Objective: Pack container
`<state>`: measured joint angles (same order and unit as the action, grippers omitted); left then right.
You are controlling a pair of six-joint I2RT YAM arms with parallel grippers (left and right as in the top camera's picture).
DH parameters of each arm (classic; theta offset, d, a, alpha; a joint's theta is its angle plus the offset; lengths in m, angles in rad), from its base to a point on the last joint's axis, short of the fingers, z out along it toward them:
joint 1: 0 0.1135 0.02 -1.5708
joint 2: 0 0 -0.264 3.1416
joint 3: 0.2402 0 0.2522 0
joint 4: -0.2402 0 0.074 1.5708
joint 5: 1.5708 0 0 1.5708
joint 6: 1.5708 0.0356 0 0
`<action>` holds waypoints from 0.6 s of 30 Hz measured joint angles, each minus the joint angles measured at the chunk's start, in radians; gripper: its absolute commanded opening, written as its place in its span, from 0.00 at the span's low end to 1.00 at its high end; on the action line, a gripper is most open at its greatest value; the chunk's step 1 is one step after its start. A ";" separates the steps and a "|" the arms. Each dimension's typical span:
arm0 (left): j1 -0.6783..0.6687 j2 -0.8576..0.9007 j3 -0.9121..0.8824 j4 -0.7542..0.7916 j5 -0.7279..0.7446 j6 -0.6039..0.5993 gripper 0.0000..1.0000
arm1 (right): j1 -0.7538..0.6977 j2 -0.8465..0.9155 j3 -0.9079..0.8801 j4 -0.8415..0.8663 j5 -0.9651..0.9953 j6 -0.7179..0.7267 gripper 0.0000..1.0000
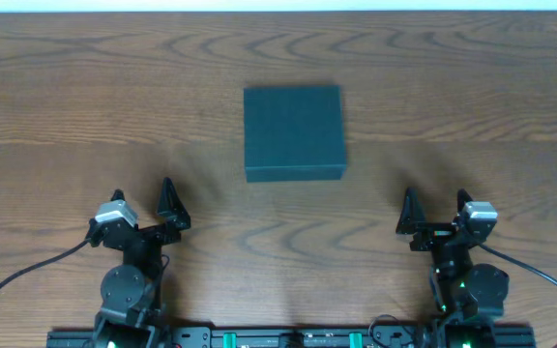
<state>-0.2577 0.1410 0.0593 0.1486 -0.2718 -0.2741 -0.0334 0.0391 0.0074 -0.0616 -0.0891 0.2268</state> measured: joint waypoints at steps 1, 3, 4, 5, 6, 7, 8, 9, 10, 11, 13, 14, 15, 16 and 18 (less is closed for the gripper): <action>0.013 0.000 -0.011 0.024 0.018 0.022 0.95 | 0.000 0.000 0.000 0.000 0.000 0.000 0.99; 0.040 -0.002 -0.032 0.078 0.058 0.070 0.95 | 0.000 0.000 0.000 0.000 0.000 0.000 0.99; 0.052 -0.008 -0.040 0.090 0.076 0.094 0.95 | 0.000 0.000 0.000 0.000 0.000 0.000 0.99; 0.064 -0.021 -0.045 0.087 0.095 0.121 0.95 | 0.000 0.000 0.000 0.000 0.000 0.000 0.99; 0.071 -0.036 -0.049 0.079 0.108 0.140 0.95 | 0.000 0.000 0.000 0.000 0.000 0.000 0.99; 0.077 -0.057 -0.050 0.062 0.118 0.159 0.95 | 0.000 0.000 0.000 0.000 0.000 0.000 0.99; 0.080 -0.076 -0.051 0.046 0.124 0.174 0.95 | 0.000 0.000 0.000 0.001 0.000 0.000 0.99; 0.083 -0.100 -0.051 0.022 0.131 0.191 0.95 | 0.000 0.000 0.000 0.001 0.000 0.000 0.99; 0.084 -0.116 -0.051 0.000 0.138 0.204 0.95 | 0.000 0.000 0.000 0.000 0.000 0.000 0.99; 0.084 -0.125 -0.051 -0.023 0.142 0.214 0.95 | 0.000 0.000 0.000 0.000 0.000 0.000 0.99; 0.084 -0.130 -0.052 -0.085 0.150 0.230 0.95 | 0.000 0.000 0.000 -0.001 0.000 0.000 0.99; 0.084 -0.130 -0.052 -0.116 0.153 0.234 0.95 | 0.000 0.000 0.000 -0.001 0.000 0.000 0.99; 0.084 -0.129 -0.051 -0.127 0.158 0.238 0.95 | 0.000 0.000 0.000 0.000 0.000 0.000 0.99; 0.084 -0.130 -0.049 -0.140 0.162 0.244 0.95 | 0.000 0.000 0.000 0.000 0.000 0.000 0.99; 0.084 -0.130 -0.045 -0.153 0.171 0.250 0.95 | 0.000 0.000 0.000 0.000 0.000 0.000 0.99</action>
<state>-0.1734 0.0109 0.0143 -0.0044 -0.1013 -0.0238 -0.0334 0.0391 0.0074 -0.0620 -0.0887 0.2264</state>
